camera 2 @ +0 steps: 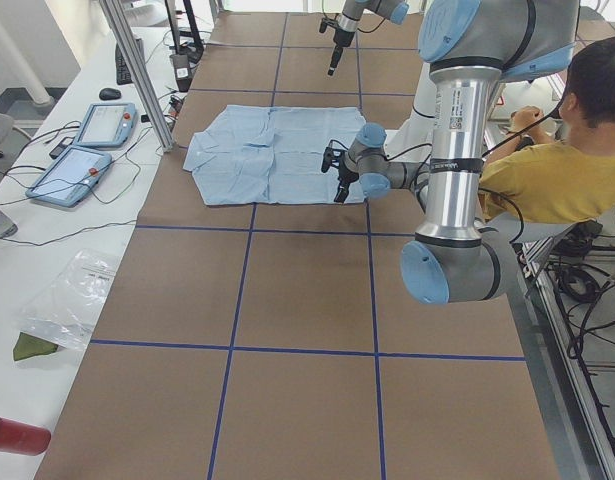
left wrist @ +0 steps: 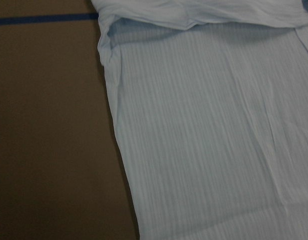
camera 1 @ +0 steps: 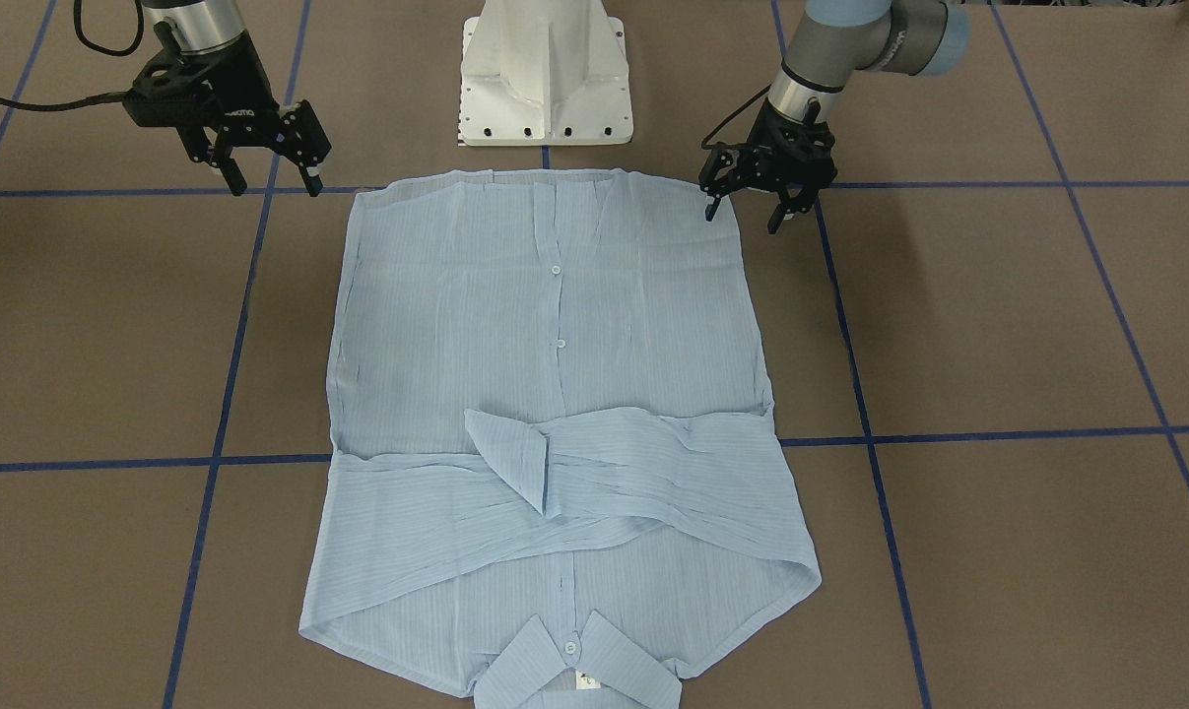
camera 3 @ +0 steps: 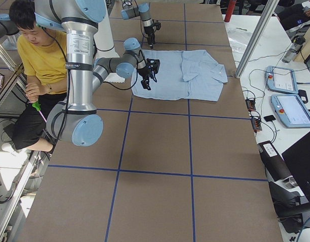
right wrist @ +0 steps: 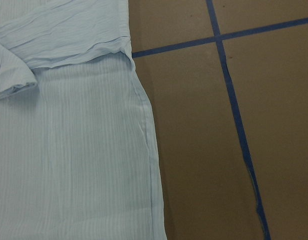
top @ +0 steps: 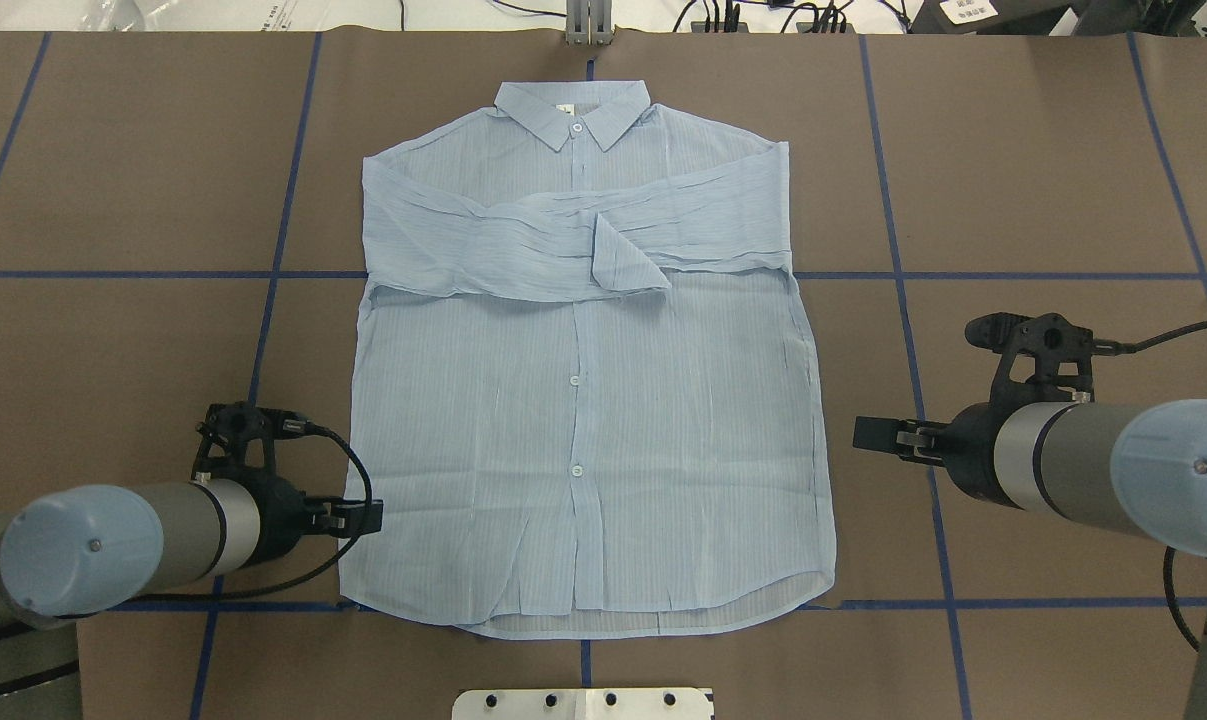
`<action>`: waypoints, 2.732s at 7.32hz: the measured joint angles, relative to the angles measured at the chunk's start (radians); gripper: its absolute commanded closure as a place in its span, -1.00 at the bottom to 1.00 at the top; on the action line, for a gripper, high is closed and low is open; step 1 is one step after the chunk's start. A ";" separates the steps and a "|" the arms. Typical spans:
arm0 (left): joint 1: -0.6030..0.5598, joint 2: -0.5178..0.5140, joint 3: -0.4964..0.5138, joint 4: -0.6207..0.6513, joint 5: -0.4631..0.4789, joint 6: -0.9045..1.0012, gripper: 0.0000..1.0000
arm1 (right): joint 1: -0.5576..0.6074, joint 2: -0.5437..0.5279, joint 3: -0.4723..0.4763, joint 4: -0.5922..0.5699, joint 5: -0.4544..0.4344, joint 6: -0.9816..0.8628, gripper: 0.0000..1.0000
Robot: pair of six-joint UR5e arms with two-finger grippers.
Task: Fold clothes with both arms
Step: 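Move both grippers down to the shirt hem corners nearest the robot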
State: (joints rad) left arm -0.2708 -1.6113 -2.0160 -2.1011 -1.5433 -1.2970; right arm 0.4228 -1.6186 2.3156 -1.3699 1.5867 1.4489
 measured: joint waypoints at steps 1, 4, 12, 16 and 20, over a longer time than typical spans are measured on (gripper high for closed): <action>0.041 0.001 -0.003 0.029 0.022 -0.044 0.00 | -0.005 -0.001 0.000 0.000 -0.003 0.001 -1.00; 0.092 -0.003 -0.046 0.153 0.036 -0.088 0.17 | -0.017 -0.001 0.001 0.000 -0.022 0.002 -1.00; 0.137 -0.034 -0.041 0.198 0.035 -0.090 1.00 | -0.035 -0.001 -0.002 0.000 -0.033 0.002 -1.00; 0.140 -0.037 -0.043 0.207 0.037 -0.090 1.00 | -0.058 -0.003 -0.006 0.003 -0.053 0.014 -1.00; 0.140 -0.051 -0.048 0.207 0.037 -0.090 1.00 | -0.160 -0.084 -0.017 0.132 -0.155 0.112 -0.38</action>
State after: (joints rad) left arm -0.1304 -1.6622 -2.0642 -1.8942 -1.5064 -1.3867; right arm 0.2628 -1.7024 2.2983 -1.2374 1.4314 1.5609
